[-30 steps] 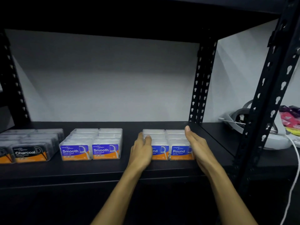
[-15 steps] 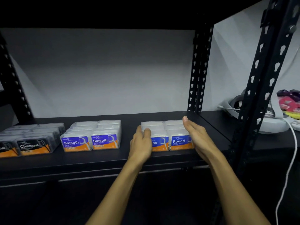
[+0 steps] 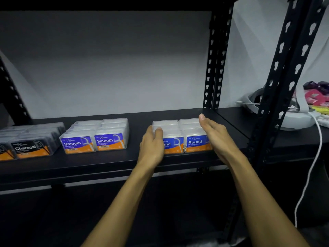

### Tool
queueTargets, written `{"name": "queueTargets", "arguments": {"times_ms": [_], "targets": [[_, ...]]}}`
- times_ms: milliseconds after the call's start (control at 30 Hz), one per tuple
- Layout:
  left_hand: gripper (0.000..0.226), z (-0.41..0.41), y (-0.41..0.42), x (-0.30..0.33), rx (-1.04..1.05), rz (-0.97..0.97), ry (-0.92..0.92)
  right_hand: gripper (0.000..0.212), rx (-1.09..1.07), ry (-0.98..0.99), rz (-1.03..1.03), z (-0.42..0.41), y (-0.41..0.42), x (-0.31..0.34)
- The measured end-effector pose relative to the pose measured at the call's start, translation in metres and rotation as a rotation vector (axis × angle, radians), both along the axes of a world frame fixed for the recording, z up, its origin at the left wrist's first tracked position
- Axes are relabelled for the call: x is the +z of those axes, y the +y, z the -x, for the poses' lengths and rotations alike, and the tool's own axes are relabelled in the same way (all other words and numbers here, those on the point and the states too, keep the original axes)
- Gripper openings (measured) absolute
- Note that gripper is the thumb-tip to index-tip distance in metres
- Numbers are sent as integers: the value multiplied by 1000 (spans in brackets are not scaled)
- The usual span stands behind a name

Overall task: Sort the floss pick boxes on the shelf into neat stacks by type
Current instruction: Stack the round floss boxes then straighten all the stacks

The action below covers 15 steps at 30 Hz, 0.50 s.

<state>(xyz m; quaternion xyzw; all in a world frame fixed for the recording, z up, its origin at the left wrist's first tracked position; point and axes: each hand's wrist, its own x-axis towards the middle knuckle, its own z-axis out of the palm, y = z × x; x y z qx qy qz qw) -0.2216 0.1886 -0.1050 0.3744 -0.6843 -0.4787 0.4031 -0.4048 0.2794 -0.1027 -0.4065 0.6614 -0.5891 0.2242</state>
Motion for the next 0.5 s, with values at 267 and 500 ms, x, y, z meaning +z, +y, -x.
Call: {"name": "queueTargets", "arguments": {"times_ms": [267, 500], "targets": [[31, 1, -2, -1, -10, -19, 35, 101, 5, -58, 16, 3, -1, -2], [70, -11, 7, 17, -24, -60, -22, 123, 100, -191, 70, 13, 17, 4]]}}
